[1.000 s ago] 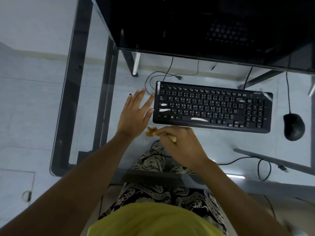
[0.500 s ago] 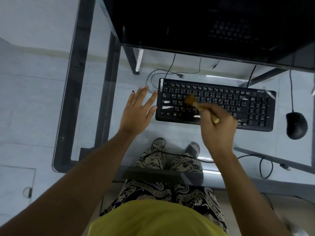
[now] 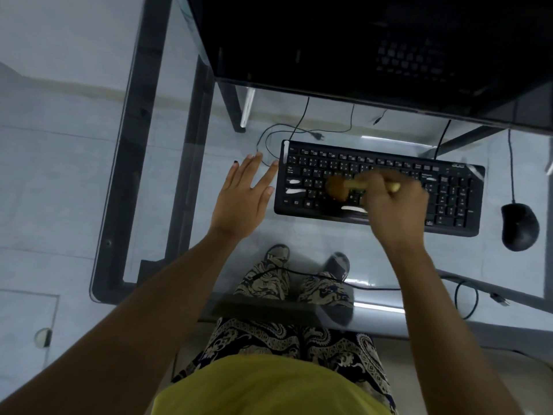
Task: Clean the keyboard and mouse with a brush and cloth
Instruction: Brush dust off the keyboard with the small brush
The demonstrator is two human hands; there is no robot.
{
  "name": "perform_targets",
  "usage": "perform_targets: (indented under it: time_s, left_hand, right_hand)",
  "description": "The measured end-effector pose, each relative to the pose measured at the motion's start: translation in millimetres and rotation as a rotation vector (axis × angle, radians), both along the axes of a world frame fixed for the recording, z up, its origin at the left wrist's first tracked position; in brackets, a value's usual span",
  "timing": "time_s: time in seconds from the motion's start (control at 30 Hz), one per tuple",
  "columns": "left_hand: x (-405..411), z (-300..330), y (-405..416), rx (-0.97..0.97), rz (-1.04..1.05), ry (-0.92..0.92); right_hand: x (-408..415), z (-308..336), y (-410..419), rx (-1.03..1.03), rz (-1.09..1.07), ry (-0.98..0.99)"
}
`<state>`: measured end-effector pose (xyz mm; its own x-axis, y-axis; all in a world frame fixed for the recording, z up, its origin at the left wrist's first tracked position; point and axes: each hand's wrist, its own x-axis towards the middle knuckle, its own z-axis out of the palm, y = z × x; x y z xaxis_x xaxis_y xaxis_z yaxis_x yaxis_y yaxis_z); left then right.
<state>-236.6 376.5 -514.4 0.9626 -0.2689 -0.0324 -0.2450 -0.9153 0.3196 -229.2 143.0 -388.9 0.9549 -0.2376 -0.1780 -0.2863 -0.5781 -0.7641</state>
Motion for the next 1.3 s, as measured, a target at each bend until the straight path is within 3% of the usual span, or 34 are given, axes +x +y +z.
perform_targets:
  time_s: [0.1,0.27,0.43,0.53,0.63,0.7,0.8,0.9,0.97,1.03,1.1,1.23,1.3]
  left_hand:
    - [0.2,-0.1,0.4,-0.005,-0.003,-0.003]
    - [-0.1,-1.7,0.4,-0.012,-0.005,-0.009]
    - [0.0,-1.2,0.9,-0.027,0.000,-0.002]
    - [0.2,-2.3,1.6,-0.027,0.000,0.007]
    - [0.3,-2.2,1.6,-0.026,0.002,0.012]
    - [0.1,-2.3,1.6,-0.030,0.002,0.014]
    - [0.3,-2.8,1.5,-0.022,0.001,0.015]
    - [-0.1,-2.5,1.7,-0.020,0.000,0.020]
    - [0.2,-2.1,1.4,-0.016,-0.004,0.018]
    - [0.3,-1.8,1.6,-0.020,-0.006,0.016]
    - [0.3,-0.9,1.2,-0.023,-0.006,0.011]
    - [-0.3,0.7,1.0,-0.001,-0.006,0.040]
    - [0.0,1.6,0.9,0.004,-0.006,0.048]
  right_hand:
    - [15.3,-7.1,12.6,-0.036,-0.019,-0.143]
    - [21.7,-19.2,30.8,0.111,0.223,-0.025]
    - [37.0,-29.8,14.4,-0.190,0.127,-0.131]
    - [31.1,-23.5,15.8,-0.081,0.277,-0.034]
    - [32.3,-12.4,9.7,0.063,0.194,0.005]
    - [36.2,-16.3,-1.1,-0.063,0.120,-0.086]
    - [29.9,-12.0,-5.4,-0.277,0.316,-0.119]
    - [12.6,3.9,-5.8,-0.262,0.529,0.098]
    - [5.9,8.4,-7.2,-0.176,0.476,0.145]
    - [5.4,5.7,-8.3,-0.141,0.303,-0.020]
    - [8.4,4.9,-5.5,-0.167,0.260,-0.093]
    - [6.5,11.3,-4.7,-0.113,0.449,0.297]
    - [5.0,13.3,-6.0,-0.036,0.363,0.271]
